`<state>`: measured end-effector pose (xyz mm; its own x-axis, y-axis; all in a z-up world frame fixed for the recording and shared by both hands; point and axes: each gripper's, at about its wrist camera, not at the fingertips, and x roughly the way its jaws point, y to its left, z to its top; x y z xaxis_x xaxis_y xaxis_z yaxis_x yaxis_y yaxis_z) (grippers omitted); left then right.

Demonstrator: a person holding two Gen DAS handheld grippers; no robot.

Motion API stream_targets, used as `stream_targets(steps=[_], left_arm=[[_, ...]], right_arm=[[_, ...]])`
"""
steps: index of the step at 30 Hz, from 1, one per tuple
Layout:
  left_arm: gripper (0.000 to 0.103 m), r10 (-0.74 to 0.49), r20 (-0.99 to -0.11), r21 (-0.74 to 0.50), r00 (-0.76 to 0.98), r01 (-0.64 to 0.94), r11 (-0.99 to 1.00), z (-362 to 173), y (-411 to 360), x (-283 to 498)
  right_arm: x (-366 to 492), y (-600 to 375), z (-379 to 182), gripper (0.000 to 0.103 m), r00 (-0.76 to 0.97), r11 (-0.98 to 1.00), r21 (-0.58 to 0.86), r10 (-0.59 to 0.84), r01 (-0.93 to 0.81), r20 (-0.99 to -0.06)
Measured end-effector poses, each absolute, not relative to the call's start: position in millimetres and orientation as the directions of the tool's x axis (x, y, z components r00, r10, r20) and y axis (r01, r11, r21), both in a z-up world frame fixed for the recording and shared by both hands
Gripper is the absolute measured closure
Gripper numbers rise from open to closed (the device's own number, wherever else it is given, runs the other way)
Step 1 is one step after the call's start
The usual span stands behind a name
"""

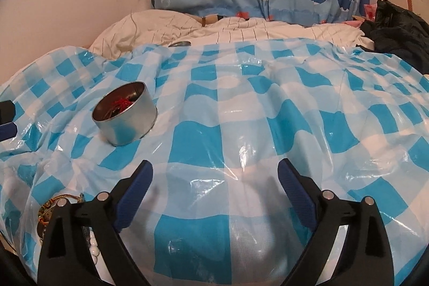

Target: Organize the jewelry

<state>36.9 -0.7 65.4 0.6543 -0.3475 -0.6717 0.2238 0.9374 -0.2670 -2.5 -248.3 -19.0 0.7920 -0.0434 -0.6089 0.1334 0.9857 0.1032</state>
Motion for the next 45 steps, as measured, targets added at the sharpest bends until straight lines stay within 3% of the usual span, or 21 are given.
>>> stream_targets(steps=[45], left_arm=[[0.014,-0.338,-0.713,-0.248,0.614,0.231,0.941,49.5,-24.2,46.7]], right_arm=[[-1.6,-251.0,-20.0,0.013,0.793,0.985,0.113,-0.036,0.132,-0.609]])
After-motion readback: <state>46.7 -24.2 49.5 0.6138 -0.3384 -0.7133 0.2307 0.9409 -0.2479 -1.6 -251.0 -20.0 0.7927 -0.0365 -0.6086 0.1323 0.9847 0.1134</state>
